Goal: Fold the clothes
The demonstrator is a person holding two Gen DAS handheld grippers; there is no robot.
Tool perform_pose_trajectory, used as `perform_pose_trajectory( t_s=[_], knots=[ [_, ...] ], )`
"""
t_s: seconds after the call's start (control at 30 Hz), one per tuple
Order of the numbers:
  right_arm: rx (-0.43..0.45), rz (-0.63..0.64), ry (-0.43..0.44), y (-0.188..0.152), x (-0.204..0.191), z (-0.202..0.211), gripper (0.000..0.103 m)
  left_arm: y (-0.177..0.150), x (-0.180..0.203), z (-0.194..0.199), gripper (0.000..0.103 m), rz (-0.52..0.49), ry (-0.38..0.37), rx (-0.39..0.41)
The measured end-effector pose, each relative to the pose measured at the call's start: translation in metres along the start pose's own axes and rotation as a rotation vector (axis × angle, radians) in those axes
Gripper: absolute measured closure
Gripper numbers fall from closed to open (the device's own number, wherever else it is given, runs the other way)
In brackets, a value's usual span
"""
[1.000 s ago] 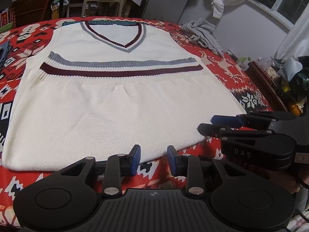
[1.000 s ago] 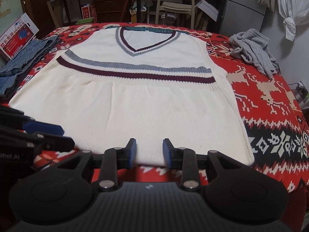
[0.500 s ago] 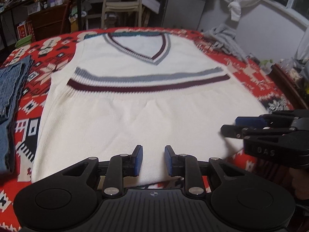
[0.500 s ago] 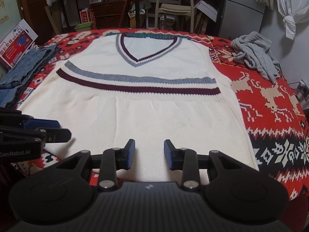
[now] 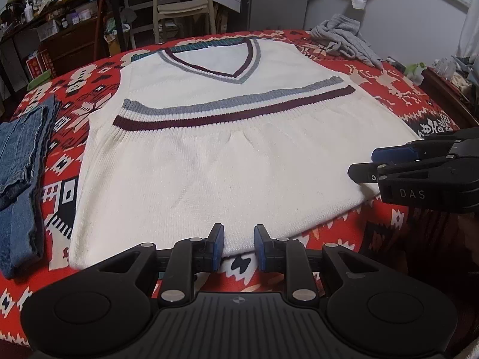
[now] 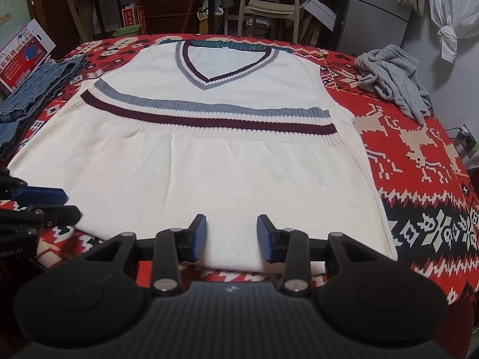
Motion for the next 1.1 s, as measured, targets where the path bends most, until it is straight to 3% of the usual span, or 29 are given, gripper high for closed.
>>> perform_pose_trajectory(
  t_s=[0.1, 0.3, 0.5, 0.8, 1.1],
  knots=[
    [-0.002, -0.002, -0.001, 0.000, 0.002, 0.000, 0.058, 0.000, -0.008, 0.007, 0.080, 0.031, 0.003, 0.001],
    [0.004, -0.003, -0.006, -0.001, 0.003, 0.000, 0.055, 0.015, -0.036, 0.020, 0.080, 0.119, 0.028, 0.082],
    [0.002, -0.001, -0.013, -0.001, 0.003, 0.000, 0.053, 0.005, -0.062, 0.006, 0.080, 0.179, 0.072, 0.035],
    [-0.002, 0.015, -0.019, 0.000, 0.002, -0.002, 0.050, -0.013, -0.083, 0.017, 0.077, 0.230, 0.083, -0.015],
    [-0.002, 0.020, -0.019, 0.001, 0.003, -0.003, 0.049, -0.006, -0.110, 0.025, 0.077, 0.315, 0.102, 0.017]
  ],
)
Point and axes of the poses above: each gripper's, at about its wrist camera, not at the fingertips, and z roughly against the way its jaws point, x to its right, y to its top, the point moved 8 cm from there along -z, roughly the way its jaws point, and after that the axes turned 2 degrees about -y, right-handed, at the moved point
